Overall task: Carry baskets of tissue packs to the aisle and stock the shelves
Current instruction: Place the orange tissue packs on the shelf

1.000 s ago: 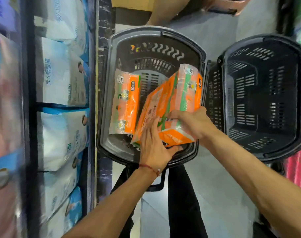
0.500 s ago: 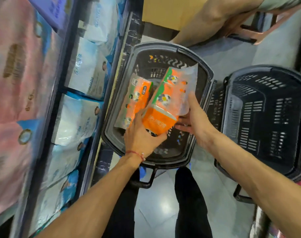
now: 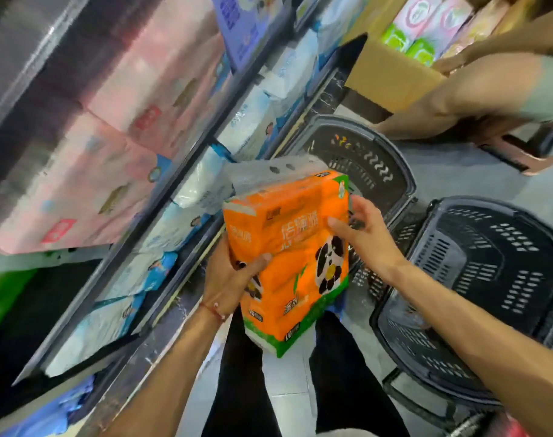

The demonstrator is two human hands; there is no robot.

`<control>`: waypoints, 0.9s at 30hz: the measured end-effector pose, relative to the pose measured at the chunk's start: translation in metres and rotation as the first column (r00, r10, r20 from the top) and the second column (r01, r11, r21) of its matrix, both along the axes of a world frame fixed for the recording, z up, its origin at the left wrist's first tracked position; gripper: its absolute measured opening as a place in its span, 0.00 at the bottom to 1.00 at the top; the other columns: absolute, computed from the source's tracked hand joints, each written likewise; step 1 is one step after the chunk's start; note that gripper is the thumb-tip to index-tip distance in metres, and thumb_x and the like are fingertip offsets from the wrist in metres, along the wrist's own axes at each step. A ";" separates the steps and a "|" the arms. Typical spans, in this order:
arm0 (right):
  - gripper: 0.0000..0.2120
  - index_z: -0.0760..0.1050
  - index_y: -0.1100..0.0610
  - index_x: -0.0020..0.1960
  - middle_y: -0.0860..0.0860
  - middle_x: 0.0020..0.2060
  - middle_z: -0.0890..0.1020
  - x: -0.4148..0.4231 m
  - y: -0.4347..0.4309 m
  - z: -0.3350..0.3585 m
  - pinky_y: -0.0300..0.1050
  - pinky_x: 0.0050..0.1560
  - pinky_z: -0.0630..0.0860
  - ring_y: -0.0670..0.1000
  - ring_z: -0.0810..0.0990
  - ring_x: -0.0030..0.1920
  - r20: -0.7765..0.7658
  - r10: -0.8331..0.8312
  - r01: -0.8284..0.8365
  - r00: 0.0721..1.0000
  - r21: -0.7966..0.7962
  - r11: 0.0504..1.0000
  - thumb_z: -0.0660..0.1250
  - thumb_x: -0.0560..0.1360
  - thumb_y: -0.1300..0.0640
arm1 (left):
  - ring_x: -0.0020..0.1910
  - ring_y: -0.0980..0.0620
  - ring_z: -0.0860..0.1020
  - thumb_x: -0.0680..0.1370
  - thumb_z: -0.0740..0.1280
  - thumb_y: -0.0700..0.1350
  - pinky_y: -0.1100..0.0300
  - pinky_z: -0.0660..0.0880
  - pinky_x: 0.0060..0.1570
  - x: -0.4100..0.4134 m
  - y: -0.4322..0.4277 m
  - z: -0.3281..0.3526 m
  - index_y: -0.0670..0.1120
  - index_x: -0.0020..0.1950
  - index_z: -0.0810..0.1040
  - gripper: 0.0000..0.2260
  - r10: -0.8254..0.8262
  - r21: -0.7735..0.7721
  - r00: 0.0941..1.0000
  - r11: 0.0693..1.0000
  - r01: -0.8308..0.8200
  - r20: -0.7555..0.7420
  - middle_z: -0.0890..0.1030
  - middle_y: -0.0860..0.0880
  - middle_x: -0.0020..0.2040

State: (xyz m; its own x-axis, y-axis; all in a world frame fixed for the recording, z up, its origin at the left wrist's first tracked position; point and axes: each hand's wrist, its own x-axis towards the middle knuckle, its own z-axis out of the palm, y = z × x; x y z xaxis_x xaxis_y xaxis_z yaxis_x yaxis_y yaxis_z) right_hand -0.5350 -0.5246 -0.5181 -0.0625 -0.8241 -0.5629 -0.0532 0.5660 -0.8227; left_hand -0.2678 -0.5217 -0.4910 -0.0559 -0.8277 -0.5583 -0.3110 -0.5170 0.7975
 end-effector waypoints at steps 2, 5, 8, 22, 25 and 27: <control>0.18 0.74 0.44 0.63 0.46 0.60 0.82 0.001 0.003 0.024 0.30 0.49 0.79 0.32 0.82 0.51 0.074 0.066 -0.065 0.995 -0.006 0.998 0.73 0.79 0.60 | 0.62 0.48 0.82 0.58 0.80 0.68 0.46 0.81 0.57 0.012 0.016 0.025 0.53 0.72 0.71 0.47 0.109 0.068 0.986 0.993 -0.101 -0.125 0.82 0.52 0.65; 0.20 0.73 0.40 0.63 0.43 0.55 0.87 0.009 0.009 0.051 0.39 0.53 0.82 0.43 0.86 0.56 0.173 0.178 -0.187 0.969 0.035 0.982 0.74 0.77 0.58 | 0.55 0.50 0.85 0.51 0.80 0.69 0.58 0.83 0.43 0.029 0.040 0.060 0.55 0.67 0.74 0.47 0.221 0.162 0.950 0.969 -0.188 -0.220 0.85 0.55 0.57; 0.24 0.75 0.43 0.67 0.49 0.60 0.87 0.019 0.017 0.073 0.55 0.61 0.82 0.55 0.85 0.61 0.273 0.180 -0.208 0.945 0.080 0.975 0.76 0.73 0.54 | 0.46 0.55 0.86 0.56 0.73 0.63 0.61 0.81 0.37 0.047 0.071 0.086 0.55 0.61 0.76 0.35 0.295 0.211 0.917 0.947 -0.243 -0.268 0.87 0.58 0.49; 0.27 0.74 0.58 0.76 0.63 0.69 0.80 0.122 0.101 0.149 0.73 0.72 0.71 0.68 0.80 0.68 0.476 0.195 -0.361 0.858 0.289 0.887 0.71 0.80 0.47 | 0.51 0.50 0.86 0.62 0.78 0.64 0.57 0.83 0.42 0.141 0.212 0.156 0.51 0.65 0.76 0.35 0.547 0.177 0.689 0.827 -0.534 -0.476 0.87 0.51 0.54; 0.26 0.75 0.58 0.75 0.64 0.69 0.80 0.140 0.117 0.172 0.72 0.71 0.72 0.69 0.80 0.67 0.480 0.206 -0.364 0.853 0.261 0.894 0.69 0.82 0.46 | 0.58 0.43 0.84 0.69 0.76 0.61 0.51 0.83 0.49 0.145 0.235 0.174 0.47 0.70 0.74 0.34 0.594 0.152 0.597 0.766 -0.625 -0.539 0.84 0.46 0.61; 0.24 0.76 0.58 0.74 0.63 0.66 0.82 0.150 0.124 0.192 0.69 0.67 0.77 0.68 0.82 0.65 0.471 0.243 -0.375 0.848 0.209 0.903 0.68 0.82 0.47 | 0.60 0.39 0.82 0.64 0.80 0.60 0.47 0.83 0.50 0.145 0.247 0.187 0.48 0.73 0.72 0.42 0.573 0.158 0.595 0.782 -0.603 -0.563 0.82 0.42 0.65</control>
State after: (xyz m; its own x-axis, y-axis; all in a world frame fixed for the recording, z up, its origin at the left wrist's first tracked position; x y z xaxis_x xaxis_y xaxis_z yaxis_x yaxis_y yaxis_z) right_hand -0.3854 -0.4010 -0.3260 0.4667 -0.5606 -0.6841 0.0508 0.7892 -0.6120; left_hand -0.1224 -0.2748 -0.3039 0.1695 -0.8166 -0.5518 0.5500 -0.3863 0.7405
